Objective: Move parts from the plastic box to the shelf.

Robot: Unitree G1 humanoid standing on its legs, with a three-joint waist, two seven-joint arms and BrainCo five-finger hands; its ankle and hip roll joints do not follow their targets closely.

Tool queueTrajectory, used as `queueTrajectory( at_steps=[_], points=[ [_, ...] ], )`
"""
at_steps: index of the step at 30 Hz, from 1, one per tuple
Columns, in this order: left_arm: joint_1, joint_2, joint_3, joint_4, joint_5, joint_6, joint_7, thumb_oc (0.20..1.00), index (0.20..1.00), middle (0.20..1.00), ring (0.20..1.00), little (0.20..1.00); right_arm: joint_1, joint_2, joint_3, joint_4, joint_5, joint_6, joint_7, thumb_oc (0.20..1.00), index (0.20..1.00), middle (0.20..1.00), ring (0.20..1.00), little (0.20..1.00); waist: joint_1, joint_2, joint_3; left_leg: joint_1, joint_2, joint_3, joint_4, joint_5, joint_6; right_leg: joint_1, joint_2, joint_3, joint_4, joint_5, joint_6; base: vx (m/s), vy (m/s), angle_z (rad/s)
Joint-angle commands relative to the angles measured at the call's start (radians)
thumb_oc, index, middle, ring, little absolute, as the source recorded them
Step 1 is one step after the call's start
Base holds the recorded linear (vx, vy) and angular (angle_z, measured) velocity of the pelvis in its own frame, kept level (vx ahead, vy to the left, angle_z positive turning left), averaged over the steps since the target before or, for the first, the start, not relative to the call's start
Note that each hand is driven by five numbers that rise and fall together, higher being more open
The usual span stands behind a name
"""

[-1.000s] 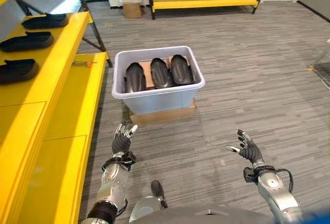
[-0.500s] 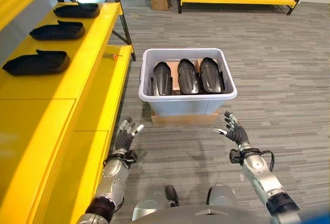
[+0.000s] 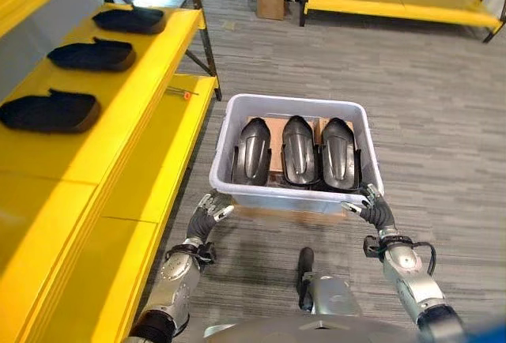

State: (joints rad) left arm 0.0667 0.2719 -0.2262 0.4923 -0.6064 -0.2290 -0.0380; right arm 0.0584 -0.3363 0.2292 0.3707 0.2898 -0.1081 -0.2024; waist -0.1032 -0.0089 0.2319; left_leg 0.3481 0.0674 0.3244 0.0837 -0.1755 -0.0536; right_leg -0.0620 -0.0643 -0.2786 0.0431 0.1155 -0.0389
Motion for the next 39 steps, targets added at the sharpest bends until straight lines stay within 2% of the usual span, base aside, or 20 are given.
queueTrajectory(
  at_steps=[1, 4, 8, 10, 12, 13, 14, 16, 17, 19, 20, 22, 23, 25, 27, 32, 39],
  points=[
    [-0.009, 0.026, -0.005, -0.064, 0.022, -0.038, -0.002, 1.0, 1.0, 1.0, 1.0, 1.0, 0.004, -0.029, -0.012, -0.041, -0.002, 0.007, -0.068, 1.0, 1.0, 1.0, 1.0, 1.0, -0.018, -0.043, -0.038, -0.079, -0.03, 0.029, -0.077, 0.009, 0.077, 0.024, -0.078, -0.005, 0.004, -0.019, 0.182, 0.17, -0.16, -0.03],
    [-0.007, 0.014, -0.004, -0.073, 0.014, -0.041, -0.007, 1.0, 1.0, 1.0, 1.0, 1.0, 0.002, -0.03, -0.032, -0.019, 0.025, 0.03, -0.097, 1.0, 1.0, 1.0, 1.0, 1.0, -0.024, -0.04, -0.045, -0.09, -0.02, 0.039, -0.025, -0.014, 0.076, 0.042, -0.062, -0.005, 0.002, -0.042, 0.157, 0.18, -0.198, -0.09],
    [-0.005, 0.003, -0.001, -0.086, -0.02, -0.05, 0.003, 1.0, 1.0, 1.0, 1.0, 1.0, 0.007, -0.038, -0.042, -0.022, 0.006, 0.021, -0.089, 1.0, 1.0, 1.0, 1.0, 1.0, -0.029, -0.029, -0.053, -0.11, -0.007, 0.039, 0.05, 0.011, 0.054, 0.064, -0.034, -0.001, -0.018, -0.063, 0.125, 0.15, -0.184, -0.1],
    [-0.008, -0.003, 0.002, -0.09, -0.033, -0.066, 0.024, 1.0, 1.0, 1.0, 1.0, 1.0, 0.007, -0.049, -0.049, -0.026, 0.007, 0.021, -0.087, 1.0, 1.0, 1.0, 1.0, 1.0, -0.032, -0.019, -0.061, -0.134, 0.011, 0.044, 0.138, 0.064, 0.023, 0.083, -0.01, 0.001, -0.035, -0.087, 0.095, 0.14, -0.22, -0.06],
    [-0.017, -0.01, 0.009, -0.096, -0.084, -0.074, 0.02, 1.0, 1.0, 1.0, 1.0, 1.0, 0.009, -0.061, -0.059, -0.027, 0.004, 0.006, -0.085, 1.0, 1.0, 1.0, 1.0, 1.0, -0.032, -0.013, -0.059, -0.197, 0.051, 0.058, 0.297, 0.144, -0.018, 0.106, 0.008, -0.003, -0.046, -0.117, 0.061, 0.09, -0.241, -0.03],
    [-0.019, -0.011, 0.013, -0.102, -0.118, -0.061, 0.009, 1.0, 1.0, 1.0, 1.0, 1.0, 0.008, -0.064, -0.061, -0.028, 0.004, 0.004, -0.09, 1.0, 1.0, 1.0, 1.0, 1.0, -0.03, -0.013, -0.053, -0.234, 0.069, 0.056, 0.353, 0.166, -0.029, 0.113, 0.01, 0.0, -0.046, -0.125, 0.051, 0.05, -0.182, 0.01],
    [-0.024, -0.014, 0.017, -0.102, -0.132, -0.049, -0.009, 1.0, 1.0, 1.0, 1.0, 1.0, 0.006, -0.065, -0.065, -0.026, 0.003, 0.002, -0.092, 1.0, 1.0, 1.0, 1.0, 1.0, -0.03, -0.015, -0.047, -0.262, 0.087, 0.059, 0.389, 0.165, -0.03, 0.118, 0.009, 0.002, -0.042, -0.131, 0.046, 0.03, -0.08, 0.01],
    [-0.033, -0.026, 0.014, -0.105, -0.103, -0.054, -0.059, 1.0, 1.0, 1.0, 1.0, 1.0, -0.002, -0.072, -0.074, -0.03, 0.004, 0.002, -0.09, 1.0, 1.0, 1.0, 1.0, 1.0, -0.042, -0.012, -0.035, -0.274, 0.134, 0.096, 0.327, 0.163, -0.024, 0.119, -0.003, 0.004, -0.026, -0.14, 0.048, 0.06, 0.076, -0.01],
    [-0.033, -0.027, 0.009, -0.108, -0.11, -0.052, -0.064, 1.0, 1.0, 1.0, 1.0, 1.0, -0.004, -0.074, -0.077, -0.032, 0.004, 0.004, -0.088, 1.0, 1.0, 1.0, 1.0, 1.0, -0.048, -0.008, -0.034, -0.265, 0.151, 0.11, 0.274, 0.185, -0.029, 0.125, -0.007, 0.003, -0.025, -0.142, 0.051, 0.08, 0.157, -0.03],
    [-0.033, -0.028, 0.006, -0.108, -0.116, -0.05, -0.06, 1.0, 1.0, 1.0, 1.0, 1.0, -0.005, -0.076, -0.077, -0.034, 0.001, 0.007, -0.092, 1.0, 1.0, 1.0, 1.0, 1.0, -0.051, -0.006, -0.034, -0.259, 0.16, 0.114, 0.237, 0.205, -0.035, 0.131, -0.01, 0.005, -0.028, -0.143, 0.053, 0.09, 0.19, 0.02],
    [-0.032, -0.03, -0.001, -0.095, -0.127, -0.039, -0.036, 1.0, 1.0, 1.0, 1.0, 1.0, -0.004, -0.086, -0.068, -0.042, -0.002, 0.031, -0.129, 1.0, 1.0, 1.0, 1.0, 1.0, -0.055, 0.002, -0.04, -0.25, 0.181, 0.092, 0.07, 0.27, -0.056, 0.153, -0.03, 0.016, -0.048, -0.136, 0.072, 0.15, 0.312, -0.12],
    [-0.027, -0.028, 0.001, -0.089, -0.134, -0.023, -0.032, 1.0, 1.0, 1.0, 1.0, 1.0, 0.0, -0.096, -0.062, -0.043, 0.007, 0.034, -0.136, 1.0, 1.0, 1.0, 1.0, 1.0, -0.047, 0.007, -0.037, -0.262, 0.2, 0.031, -0.003, 0.335, -0.077, 0.17, -0.038, 0.044, -0.058, -0.134, 0.08, 0.15, 0.318, -0.08],
    [-0.023, -0.03, 0.003, -0.087, -0.129, -0.018, -0.042, 1.0, 1.0, 1.0, 1.0, 1.0, 0.0, -0.1, -0.058, -0.041, 0.006, 0.034, -0.135, 1.0, 1.0, 1.0, 1.0, 1.0, -0.039, 0.01, -0.033, -0.284, 0.212, 0.0, -0.016, 0.369, -0.074, 0.168, -0.039, 0.067, -0.06, -0.121, 0.076, 0.09, 0.239, -0.11],
    [-0.027, -0.029, 0.001, -0.077, -0.118, -0.013, -0.051, 1.0, 1.0, 1.0, 1.0, 1.0, -0.01, -0.104, -0.052, -0.033, 0.009, 0.037, -0.143, 1.0, 1.0, 1.0, 1.0, 1.0, -0.04, 0.007, -0.025, -0.28, 0.203, 0.002, 0.006, 0.324, -0.06, 0.175, -0.06, 0.083, -0.053, -0.123, 0.085, 0.08, 0.291, -0.63],
    [-0.036, -0.015, -0.001, -0.062, -0.132, 0.012, -0.059, 1.0, 1.0, 1.0, 1.0, 1.0, 0.004, -0.099, -0.072, -0.031, -0.029, 0.077, -0.162, 1.0, 1.0, 1.0, 1.0, 1.0, -0.062, 0.006, -0.026, -0.22, 0.135, 0.025, -0.05, 0.191, -0.025, 0.145, -0.104, 0.102, -0.015, -0.107, 0.131, 0.13, 0.403, -0.65],
    [-0.04, -0.001, -0.008, -0.061, -0.121, 0.006, -0.022, 1.0, 1.0, 1.0, 1.0, 1.0, 0.032, -0.068, -0.092, -0.027, -0.002, 0.084, -0.16, 1.0, 1.0, 1.0, 1.0, 1.0, -0.075, -0.005, -0.024, -0.184, 0.123, 0.034, -0.089, 0.172, -0.008, 0.14, -0.106, 0.13, -0.001, -0.101, 0.153, 0.09, 0.148, 0.15],
    [-0.022, 0.025, -0.02, -0.092, -0.097, 0.007, 0.003, 1.0, 1.0, 1.0, 1.0, 1.0, 0.061, -0.046, -0.091, -0.064, -0.039, 0.034, -0.128, 1.0, 1.0, 1.0, 1.0, 1.0, -0.062, -0.029, -0.02, -0.181, 0.105, 0.03, -0.112, 0.161, 0.011, 0.14, -0.11, 0.14, -0.009, -0.097, 0.17, 0.06, 0.06, 0.07]
  ],
)
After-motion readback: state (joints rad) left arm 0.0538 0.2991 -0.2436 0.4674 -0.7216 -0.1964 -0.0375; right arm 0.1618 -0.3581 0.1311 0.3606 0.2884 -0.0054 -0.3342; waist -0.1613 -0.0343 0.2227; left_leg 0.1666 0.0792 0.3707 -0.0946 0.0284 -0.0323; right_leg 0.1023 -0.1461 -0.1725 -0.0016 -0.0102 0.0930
